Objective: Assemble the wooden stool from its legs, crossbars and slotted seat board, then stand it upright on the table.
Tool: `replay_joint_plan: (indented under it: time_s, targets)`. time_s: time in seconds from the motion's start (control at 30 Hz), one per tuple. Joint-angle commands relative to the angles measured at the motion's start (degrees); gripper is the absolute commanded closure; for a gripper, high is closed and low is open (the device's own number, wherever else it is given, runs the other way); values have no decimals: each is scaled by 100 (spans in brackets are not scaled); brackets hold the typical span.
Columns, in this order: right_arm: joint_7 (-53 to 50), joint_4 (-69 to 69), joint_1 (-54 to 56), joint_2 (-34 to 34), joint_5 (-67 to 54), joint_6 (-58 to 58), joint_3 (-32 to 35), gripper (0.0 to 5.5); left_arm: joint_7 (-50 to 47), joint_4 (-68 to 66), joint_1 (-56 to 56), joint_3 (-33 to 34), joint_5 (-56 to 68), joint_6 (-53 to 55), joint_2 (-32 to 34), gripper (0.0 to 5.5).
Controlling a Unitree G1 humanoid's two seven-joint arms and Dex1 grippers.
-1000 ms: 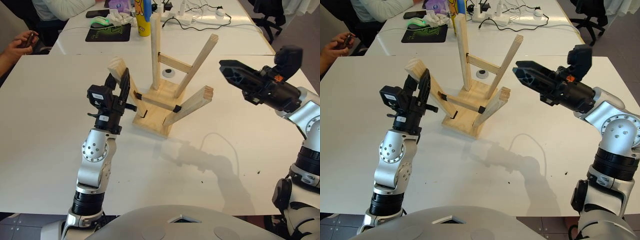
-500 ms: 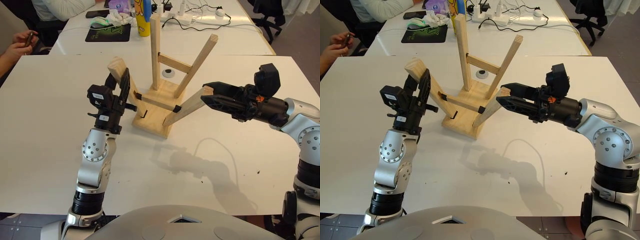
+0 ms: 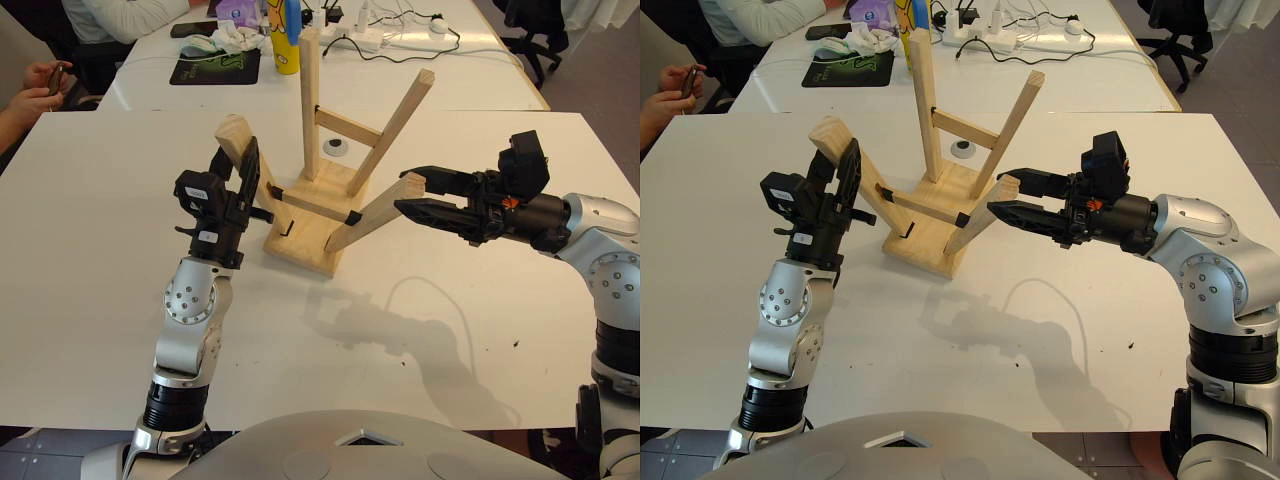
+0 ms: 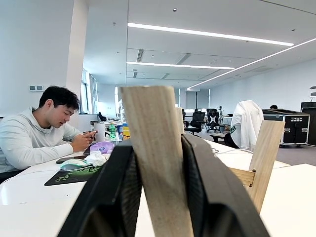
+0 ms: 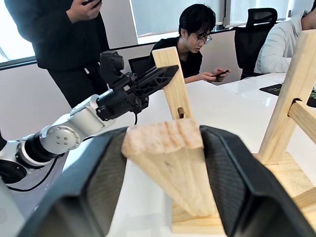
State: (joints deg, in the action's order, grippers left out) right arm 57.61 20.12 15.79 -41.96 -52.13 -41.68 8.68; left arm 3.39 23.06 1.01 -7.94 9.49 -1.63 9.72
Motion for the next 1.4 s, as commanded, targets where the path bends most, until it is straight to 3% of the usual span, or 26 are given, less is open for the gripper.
replay_joint_plan:
  time_s: [0.03,0.93,1.4]
  targets:
    - [-119,-108,-59,64,107,-179,-225,321,155,-394,363,-106,-496,510,276,443]
    - [252,-606,-787,-420,858,786,-620,327,276,-776,458,284,-239,656,377,443]
    - [335,-608,74,-481,1438,1372,-910,338,299,-789,131,269,-144,1347,370,443]
